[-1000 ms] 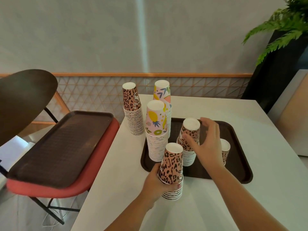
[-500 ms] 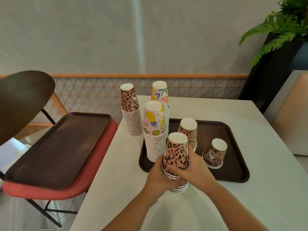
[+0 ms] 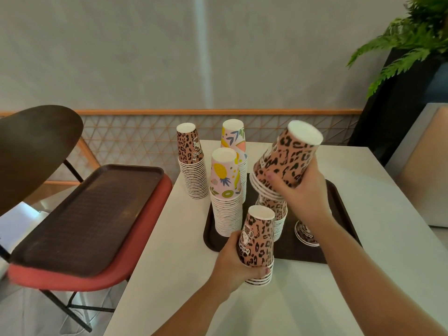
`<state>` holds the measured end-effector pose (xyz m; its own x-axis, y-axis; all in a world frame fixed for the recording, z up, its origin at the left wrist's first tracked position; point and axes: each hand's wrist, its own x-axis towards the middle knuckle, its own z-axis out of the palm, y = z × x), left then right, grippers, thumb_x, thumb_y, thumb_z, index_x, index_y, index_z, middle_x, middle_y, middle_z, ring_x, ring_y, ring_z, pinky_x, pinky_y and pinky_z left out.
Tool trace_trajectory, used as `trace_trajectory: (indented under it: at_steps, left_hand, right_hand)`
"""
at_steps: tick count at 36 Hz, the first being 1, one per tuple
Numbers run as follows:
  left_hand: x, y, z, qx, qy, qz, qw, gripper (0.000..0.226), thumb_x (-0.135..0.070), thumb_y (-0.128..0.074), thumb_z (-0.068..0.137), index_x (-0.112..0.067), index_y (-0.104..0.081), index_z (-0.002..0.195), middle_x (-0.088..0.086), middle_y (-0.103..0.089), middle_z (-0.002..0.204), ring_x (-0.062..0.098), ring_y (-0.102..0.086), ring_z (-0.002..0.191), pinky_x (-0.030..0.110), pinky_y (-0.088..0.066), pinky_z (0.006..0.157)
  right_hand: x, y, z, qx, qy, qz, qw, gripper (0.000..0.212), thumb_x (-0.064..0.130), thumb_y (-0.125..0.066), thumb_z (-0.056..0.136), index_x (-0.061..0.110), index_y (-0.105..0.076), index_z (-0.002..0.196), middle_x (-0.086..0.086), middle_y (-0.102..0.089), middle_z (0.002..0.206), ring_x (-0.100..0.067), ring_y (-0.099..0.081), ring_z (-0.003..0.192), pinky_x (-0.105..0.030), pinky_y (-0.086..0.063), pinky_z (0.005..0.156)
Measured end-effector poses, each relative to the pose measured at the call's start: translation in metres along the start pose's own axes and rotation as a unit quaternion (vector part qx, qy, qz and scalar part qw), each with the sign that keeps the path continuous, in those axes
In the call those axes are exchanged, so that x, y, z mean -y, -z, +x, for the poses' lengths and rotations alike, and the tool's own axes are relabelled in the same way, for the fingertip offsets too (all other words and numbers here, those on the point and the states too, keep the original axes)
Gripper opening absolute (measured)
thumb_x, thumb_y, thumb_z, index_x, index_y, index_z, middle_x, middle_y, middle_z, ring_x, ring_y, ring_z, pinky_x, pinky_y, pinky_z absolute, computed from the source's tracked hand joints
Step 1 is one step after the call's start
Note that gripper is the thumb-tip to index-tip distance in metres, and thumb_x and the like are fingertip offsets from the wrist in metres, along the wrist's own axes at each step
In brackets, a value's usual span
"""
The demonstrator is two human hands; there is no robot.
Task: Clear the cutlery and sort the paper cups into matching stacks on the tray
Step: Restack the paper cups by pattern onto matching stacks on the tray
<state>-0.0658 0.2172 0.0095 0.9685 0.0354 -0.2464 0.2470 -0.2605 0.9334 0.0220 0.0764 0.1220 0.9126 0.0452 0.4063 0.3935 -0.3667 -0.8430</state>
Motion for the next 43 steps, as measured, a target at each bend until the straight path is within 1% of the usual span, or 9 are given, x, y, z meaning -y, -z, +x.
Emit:
trace_trajectory:
  at_steps: [8,15,19,22,25,29,34,37,43]
  left_hand:
    - [0.001,0.001,0.000,0.003,0.012,0.011,1.000,0.082,-0.017,-0.088,0.058,-0.032,-0.041,0.124,-0.014,-0.056,0.120,0.008,-0.053,0.114,0.031,-0.046,0.102]
    - [0.000,0.000,0.000,0.003,0.004,-0.009,1.000,0.084,-0.016,-0.088,0.057,-0.031,-0.041,0.125,-0.012,-0.057,0.121,0.010,-0.053,0.116,0.036,-0.046,0.103]
    - [-0.001,-0.001,0.000,-0.003,-0.008,-0.024,1.000,0.086,-0.024,-0.089,0.048,-0.036,-0.043,0.120,-0.012,-0.058,0.119,0.010,-0.055,0.115,0.037,-0.048,0.101]
    - [-0.004,-0.003,0.000,-0.012,-0.013,-0.026,0.999,0.097,-0.042,-0.084,0.037,-0.034,-0.042,0.124,-0.012,-0.057,0.122,0.011,-0.053,0.117,0.040,-0.047,0.102]
    - [-0.006,-0.005,0.001,-0.020,-0.019,-0.040,0.999,0.091,-0.036,-0.087,0.040,-0.036,-0.044,0.120,-0.012,-0.059,0.120,0.010,-0.055,0.115,0.039,-0.048,0.101]
    - [-0.010,-0.008,0.002,-0.025,-0.040,-0.058,0.997,0.083,-0.027,-0.090,0.044,-0.034,-0.049,0.117,-0.012,-0.064,0.114,0.006,-0.060,0.108,0.035,-0.052,0.095]
    - [-0.017,-0.016,0.002,-0.034,-0.067,-0.068,0.995,0.076,-0.018,-0.088,0.053,-0.038,-0.050,0.115,-0.014,-0.067,0.111,0.002,-0.063,0.103,0.031,-0.055,0.089]
    - [-0.020,-0.020,0.001,-0.028,-0.078,-0.063,0.995,0.081,-0.021,-0.088,0.051,-0.040,-0.046,0.118,-0.014,-0.064,0.115,0.004,-0.061,0.108,0.032,-0.054,0.091]
    - [-0.020,-0.025,0.001,-0.009,-0.073,-0.072,0.995,0.093,-0.027,-0.091,0.044,-0.037,-0.045,0.124,-0.013,-0.062,0.120,0.007,-0.060,0.112,0.040,-0.054,0.093]
  right_hand:
    - [-0.018,-0.006,0.019,-0.029,-0.010,-0.029,0.999,0.073,0.035,-0.076,0.070,0.014,-0.037,0.128,0.000,-0.056,0.121,-0.007,-0.051,0.105,-0.020,-0.042,0.082]
    - [-0.056,-0.020,0.003,0.049,-0.076,-0.054,0.994,0.079,0.034,-0.078,0.070,0.018,-0.033,0.133,-0.003,-0.055,0.128,-0.015,-0.054,0.113,-0.025,-0.043,0.085]
    - [-0.067,-0.022,-0.008,0.082,-0.095,-0.052,0.991,0.092,0.040,-0.079,0.067,0.021,-0.027,0.140,-0.002,-0.039,0.143,-0.018,-0.042,0.129,-0.033,-0.039,0.101]
    - [-0.060,-0.016,-0.016,0.022,-0.066,-0.069,0.995,0.082,0.044,-0.067,0.077,0.018,-0.026,0.142,-0.002,-0.031,0.146,-0.014,-0.034,0.132,-0.024,-0.030,0.100]
    - [-0.048,-0.006,-0.031,-0.031,-0.001,-0.035,0.999,0.065,0.058,-0.054,0.081,0.022,-0.036,0.132,0.006,-0.043,0.131,-0.001,-0.041,0.120,-0.014,-0.032,0.096]
    - [-0.044,0.000,-0.052,0.071,-0.014,-0.001,0.997,0.067,0.063,-0.059,0.072,0.028,-0.040,0.126,0.016,-0.051,0.120,0.005,-0.052,0.108,-0.022,-0.046,0.090]
    - [-0.051,-0.003,-0.069,0.209,-0.060,-0.036,0.975,0.079,0.048,-0.077,0.065,0.038,-0.033,0.130,0.018,-0.051,0.123,0.006,-0.050,0.110,-0.017,-0.043,0.093]
    - [-0.055,-0.002,-0.071,0.220,-0.091,-0.031,0.971,0.071,0.041,-0.080,0.065,0.037,-0.036,0.121,0.017,-0.058,0.113,0.008,-0.055,0.100,-0.007,-0.042,0.082]
    - [-0.052,0.007,-0.065,0.180,-0.099,-0.019,0.978,0.067,0.040,-0.078,0.067,0.032,-0.039,0.120,0.026,-0.056,0.101,0.013,-0.054,0.092,-0.003,-0.041,0.074]
